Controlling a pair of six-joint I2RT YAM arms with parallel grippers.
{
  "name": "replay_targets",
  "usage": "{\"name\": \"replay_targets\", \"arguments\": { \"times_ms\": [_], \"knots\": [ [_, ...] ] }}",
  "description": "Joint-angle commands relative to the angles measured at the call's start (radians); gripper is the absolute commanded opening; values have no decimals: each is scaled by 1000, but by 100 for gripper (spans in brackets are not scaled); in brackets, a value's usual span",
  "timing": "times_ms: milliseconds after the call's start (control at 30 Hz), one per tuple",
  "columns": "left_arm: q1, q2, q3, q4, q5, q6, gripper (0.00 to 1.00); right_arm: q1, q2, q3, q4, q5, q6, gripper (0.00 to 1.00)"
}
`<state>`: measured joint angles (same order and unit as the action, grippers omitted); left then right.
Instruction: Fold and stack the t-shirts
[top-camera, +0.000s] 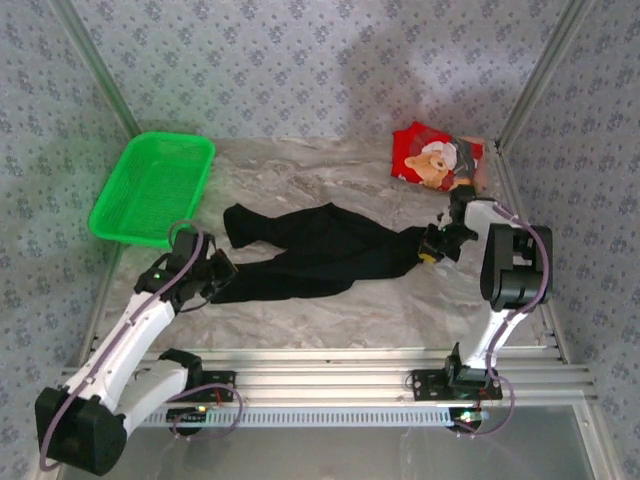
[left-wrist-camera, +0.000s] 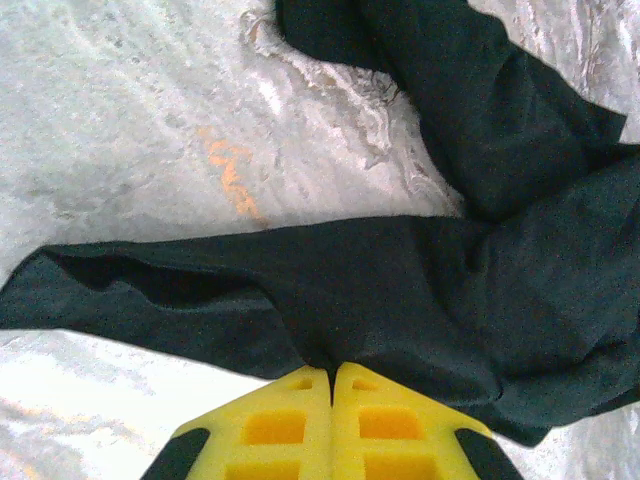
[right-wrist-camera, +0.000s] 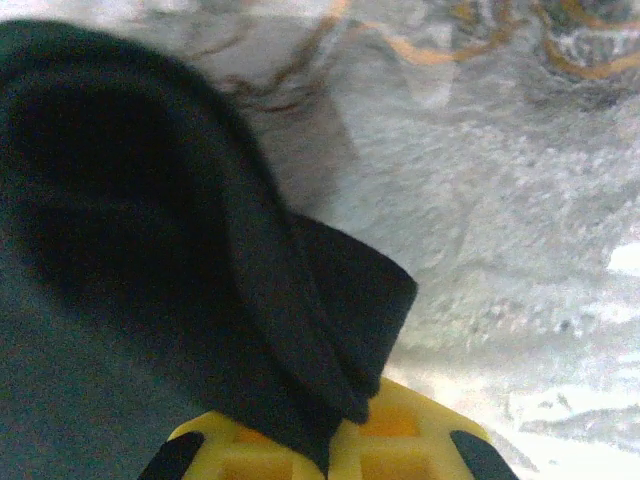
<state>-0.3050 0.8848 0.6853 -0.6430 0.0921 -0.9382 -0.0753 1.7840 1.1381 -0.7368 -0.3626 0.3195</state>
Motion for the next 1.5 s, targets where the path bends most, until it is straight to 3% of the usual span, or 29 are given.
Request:
{"name": "replay_targets", "arguments": {
  "times_ms": [0,167,300,467,633,733,933,1033,1167,1333,1467],
  "knots": [
    [7,-74,63,-143,-36,37,0,5,-204,7,-162,-39,-16,0],
    [7,-184,83,-245,-52,26,0,27,-392,-42,-387,-81,-21,0],
    [6,-193,70,-236,-49,23,0,89,-438,-73,-421,-75,40,0],
    [6,-97,63,-171,-52,55,0,135,-262,-50,-400,-34,-44,2],
    [5,8,97,-124,-57,94,0,187,-45,125,-357,-23,-58,8],
    [7,38,101,-107,-60,111,0,212,89,256,-321,-63,-35,16],
    [20,58,79,-89,-52,119,0,240,267,445,-287,-113,6,51],
    [25,63,75,-82,-42,121,0,236,215,424,-279,-90,2,53],
    [27,68,73,-78,-37,126,0,205,-3,287,-282,-65,18,54],
    [33,62,51,-59,-25,115,0,77,-232,12,-206,-189,92,55],
    [35,66,42,-49,-17,111,0,36,-247,-156,-68,-311,148,54]
  ]
}}
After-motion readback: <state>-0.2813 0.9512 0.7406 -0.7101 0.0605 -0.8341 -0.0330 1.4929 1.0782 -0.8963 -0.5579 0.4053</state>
